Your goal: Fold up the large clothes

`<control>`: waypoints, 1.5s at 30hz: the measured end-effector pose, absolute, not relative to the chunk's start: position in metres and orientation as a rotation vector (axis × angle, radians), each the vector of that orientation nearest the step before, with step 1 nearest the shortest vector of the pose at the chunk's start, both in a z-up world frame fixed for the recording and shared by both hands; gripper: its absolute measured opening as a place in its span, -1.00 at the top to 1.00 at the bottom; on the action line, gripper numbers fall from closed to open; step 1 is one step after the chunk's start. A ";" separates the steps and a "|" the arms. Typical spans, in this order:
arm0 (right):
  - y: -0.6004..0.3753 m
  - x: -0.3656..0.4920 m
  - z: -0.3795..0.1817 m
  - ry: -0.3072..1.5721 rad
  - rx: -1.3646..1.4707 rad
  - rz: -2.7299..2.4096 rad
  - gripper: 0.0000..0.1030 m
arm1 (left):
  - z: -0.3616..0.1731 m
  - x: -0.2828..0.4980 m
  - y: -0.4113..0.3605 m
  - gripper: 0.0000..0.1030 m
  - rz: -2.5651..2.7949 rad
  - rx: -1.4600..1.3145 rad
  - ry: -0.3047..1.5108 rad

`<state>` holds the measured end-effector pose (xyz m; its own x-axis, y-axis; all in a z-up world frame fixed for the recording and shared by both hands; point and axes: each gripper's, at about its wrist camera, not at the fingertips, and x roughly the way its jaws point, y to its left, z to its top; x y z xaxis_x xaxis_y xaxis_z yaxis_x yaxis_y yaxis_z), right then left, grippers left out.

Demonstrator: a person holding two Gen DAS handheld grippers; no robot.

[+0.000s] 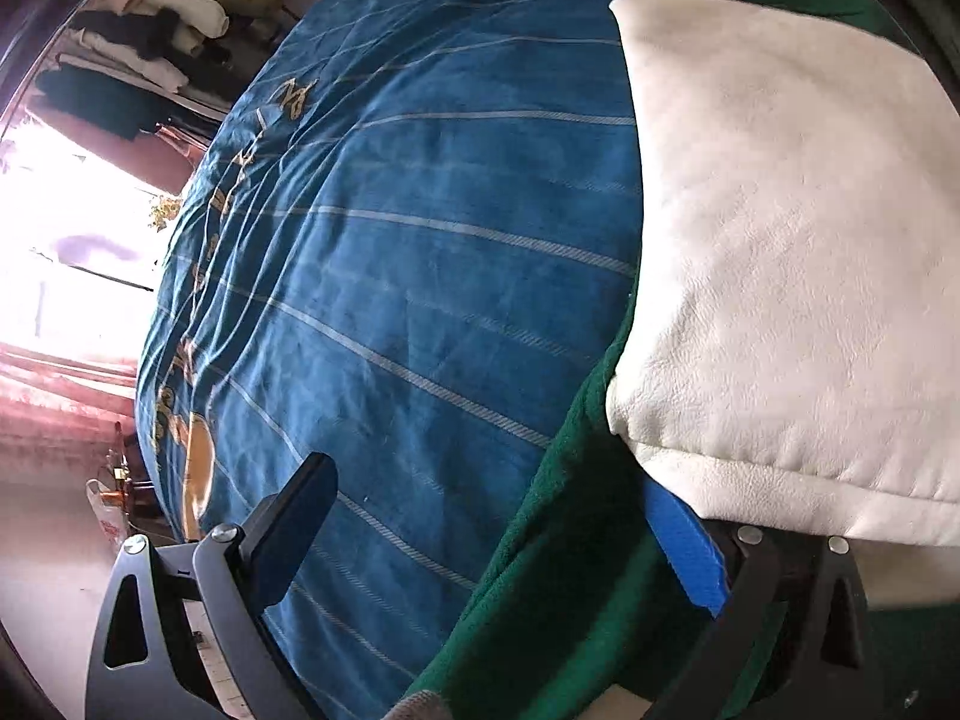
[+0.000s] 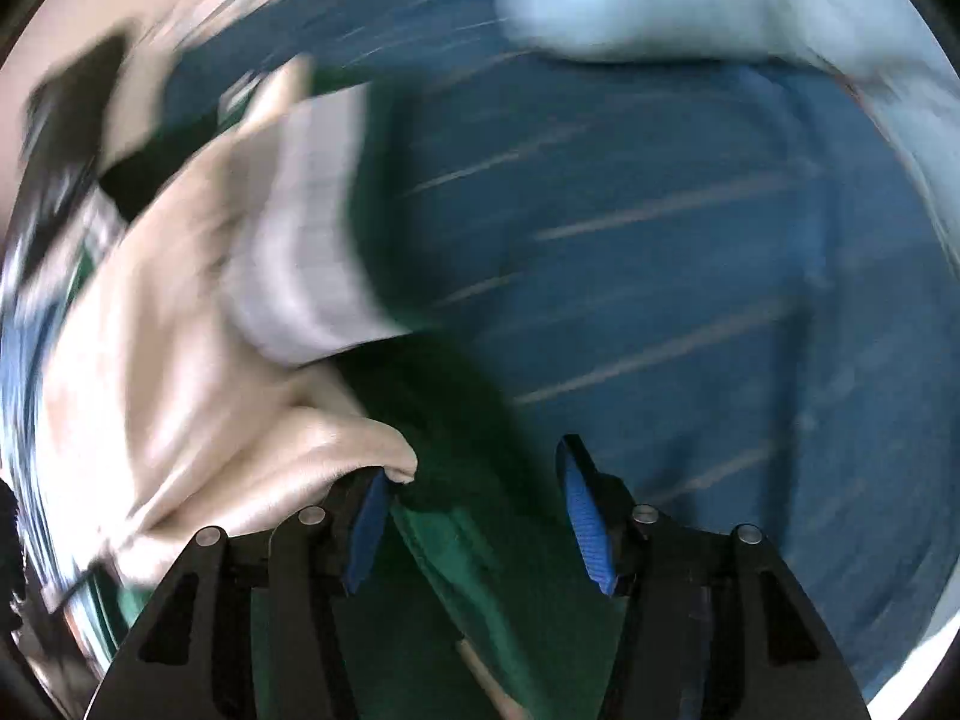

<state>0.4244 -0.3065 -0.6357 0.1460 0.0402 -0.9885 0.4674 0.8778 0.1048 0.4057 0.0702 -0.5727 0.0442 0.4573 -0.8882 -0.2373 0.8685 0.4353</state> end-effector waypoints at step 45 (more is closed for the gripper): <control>-0.199 0.530 -0.616 1.221 1.321 0.343 0.83 | -0.561 0.349 0.061 -1.00 0.593 -0.707 1.403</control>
